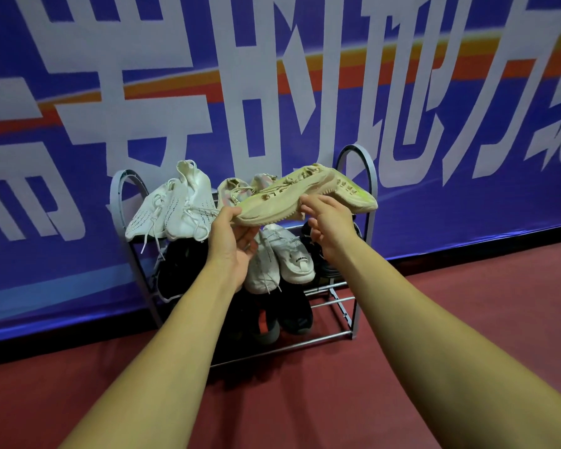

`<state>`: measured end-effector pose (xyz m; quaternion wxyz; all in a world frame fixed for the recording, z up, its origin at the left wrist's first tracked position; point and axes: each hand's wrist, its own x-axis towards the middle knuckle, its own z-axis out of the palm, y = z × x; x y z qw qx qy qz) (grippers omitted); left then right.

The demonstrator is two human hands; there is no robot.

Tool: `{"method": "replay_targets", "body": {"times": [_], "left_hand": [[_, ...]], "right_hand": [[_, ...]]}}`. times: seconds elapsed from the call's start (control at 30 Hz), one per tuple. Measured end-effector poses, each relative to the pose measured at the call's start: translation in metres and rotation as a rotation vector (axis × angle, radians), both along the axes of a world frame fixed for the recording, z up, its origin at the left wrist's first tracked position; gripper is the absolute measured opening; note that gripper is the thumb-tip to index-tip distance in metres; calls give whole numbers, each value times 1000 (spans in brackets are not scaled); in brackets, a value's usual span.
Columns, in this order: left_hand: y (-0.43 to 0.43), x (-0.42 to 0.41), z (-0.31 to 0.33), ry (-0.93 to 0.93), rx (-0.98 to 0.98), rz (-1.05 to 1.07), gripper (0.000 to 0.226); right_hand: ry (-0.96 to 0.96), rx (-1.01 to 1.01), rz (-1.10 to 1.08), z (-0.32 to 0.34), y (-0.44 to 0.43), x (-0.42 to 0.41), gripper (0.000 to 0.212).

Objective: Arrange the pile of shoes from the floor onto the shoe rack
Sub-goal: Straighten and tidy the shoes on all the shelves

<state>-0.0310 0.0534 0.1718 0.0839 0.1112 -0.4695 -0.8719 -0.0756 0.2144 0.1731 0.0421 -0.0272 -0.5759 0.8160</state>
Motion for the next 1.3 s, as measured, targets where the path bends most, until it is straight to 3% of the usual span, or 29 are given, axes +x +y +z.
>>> {"method": "replay_targets", "body": {"times": [0.17,0.43,0.47,0.57,0.63,0.73,0.8,0.93,1.07,1.23,1.3], "left_hand": [[9,-4,2,51,-88,-52,11],[32,-13,2,86,-337,-106,75],[36,-14,2,75,-358,-103,79],[44,-14,3,73,-351,-79,98],[46,-15,3,71,-335,-77,91],[44,-21,0,55,-321,-89,54],[45,-25,-2,48,-339,-76,43],[54,-29,-2,48,-394,-84,44],[67,-33,-5,57,-480,-75,50],[84,-37,-9,103,-536,-43,21],[88,-42,-12,119,-555,-39,20]], "right_hand": [[70,115,62,2,-3,0,54],[79,42,63,-3,13,-1,15],[67,46,67,-3,14,-2,17],[56,45,43,-3,13,0,51],[63,58,33,-3,16,-1,42],[33,78,44,-6,25,-3,33],[7,92,48,-6,31,-5,26],[-8,114,77,-8,43,-8,16],[-1,81,3,-16,49,-9,37],[-5,51,-31,-20,59,-11,27],[-8,55,-35,-24,59,-13,26]]}}
